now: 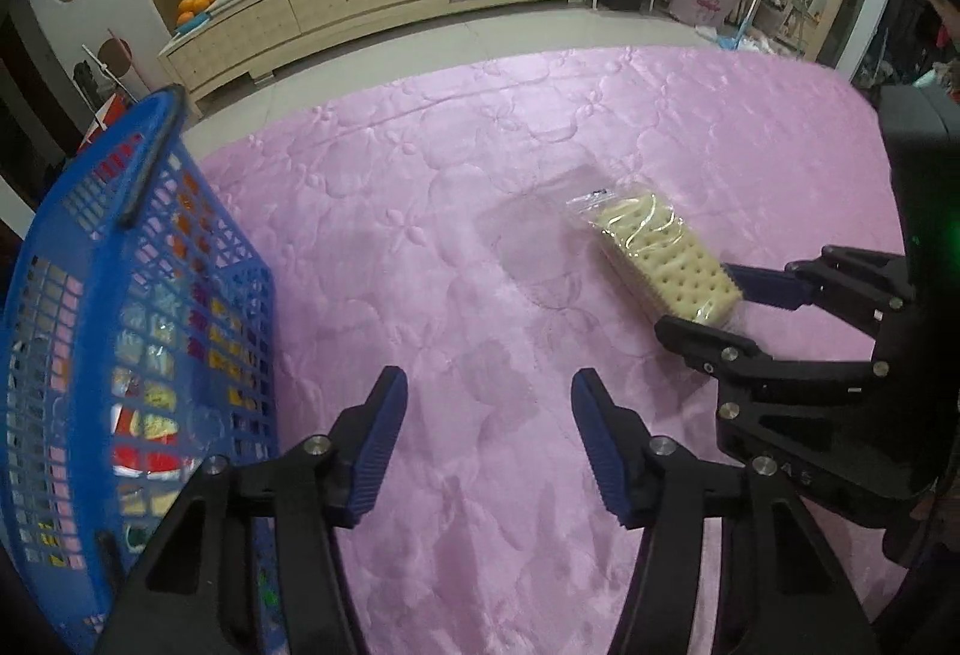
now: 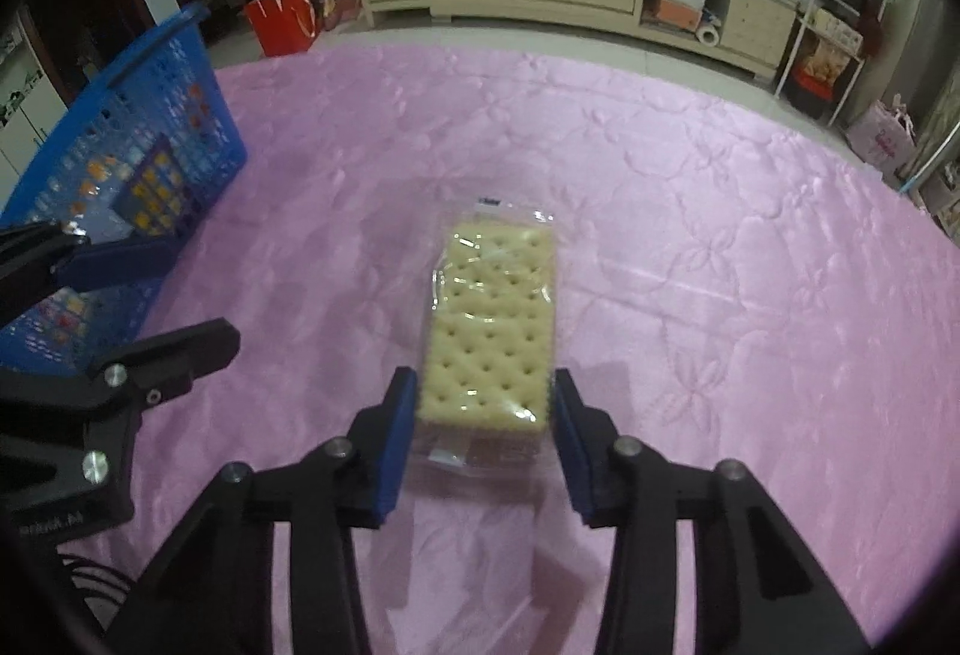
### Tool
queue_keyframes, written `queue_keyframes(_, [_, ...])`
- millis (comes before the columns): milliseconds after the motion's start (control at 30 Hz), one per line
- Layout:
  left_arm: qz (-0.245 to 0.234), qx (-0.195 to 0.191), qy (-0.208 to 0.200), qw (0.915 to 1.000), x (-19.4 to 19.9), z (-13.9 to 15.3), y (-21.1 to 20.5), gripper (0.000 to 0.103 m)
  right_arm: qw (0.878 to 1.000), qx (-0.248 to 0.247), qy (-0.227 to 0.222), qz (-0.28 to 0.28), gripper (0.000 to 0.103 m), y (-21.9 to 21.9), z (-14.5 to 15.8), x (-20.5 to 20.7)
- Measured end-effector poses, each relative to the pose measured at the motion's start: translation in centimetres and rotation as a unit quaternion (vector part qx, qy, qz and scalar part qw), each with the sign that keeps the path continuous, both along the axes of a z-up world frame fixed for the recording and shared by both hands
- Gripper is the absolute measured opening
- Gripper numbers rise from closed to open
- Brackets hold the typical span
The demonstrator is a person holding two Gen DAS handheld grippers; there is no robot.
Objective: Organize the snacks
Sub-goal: 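Carry the cracker pack over the basket with the right gripper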
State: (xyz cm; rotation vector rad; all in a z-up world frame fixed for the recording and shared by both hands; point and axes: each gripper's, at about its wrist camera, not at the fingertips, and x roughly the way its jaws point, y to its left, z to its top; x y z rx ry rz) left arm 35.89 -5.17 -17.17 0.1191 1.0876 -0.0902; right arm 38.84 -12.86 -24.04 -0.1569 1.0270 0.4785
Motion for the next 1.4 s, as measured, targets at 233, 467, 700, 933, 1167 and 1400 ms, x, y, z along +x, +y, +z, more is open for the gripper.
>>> queue_keyframes(233, [0.011,-0.021,-0.029,0.9993,-2.9,2.9,0.7,0.055,0.999,0.032,-0.016,-0.010,0.048,-0.6,4.3,-2.8])
queue_keyframes(467, [0.016,-0.049,-0.051,0.9974,-6.0,6.0,1.3,0.055,0.999,0.033,-0.038,-0.010,0.048,-0.5,8.2,-6.0])
queue_keyframes(700, [0.017,-0.061,-0.077,0.9950,-9.6,8.7,2.5,0.055,0.998,0.033,-0.052,-0.015,0.048,-0.3,10.6,-8.9])
queue_keyframes(933, [0.027,-0.073,-0.089,0.9930,-12.7,10.3,4.2,0.055,0.997,0.020,-0.073,-0.007,0.048,1.3,13.3,-11.7])
queue_keyframes(1167, [0.027,-0.075,-0.114,0.9903,-15.1,12.4,6.1,0.055,0.996,0.019,-0.085,-0.001,0.048,3.7,15.3,-13.8])
queue_keyframes(1400, [0.038,-0.071,-0.133,0.9878,-16.8,14.0,9.2,0.055,0.995,0.021,-0.092,0.025,0.048,6.9,16.5,-15.2])
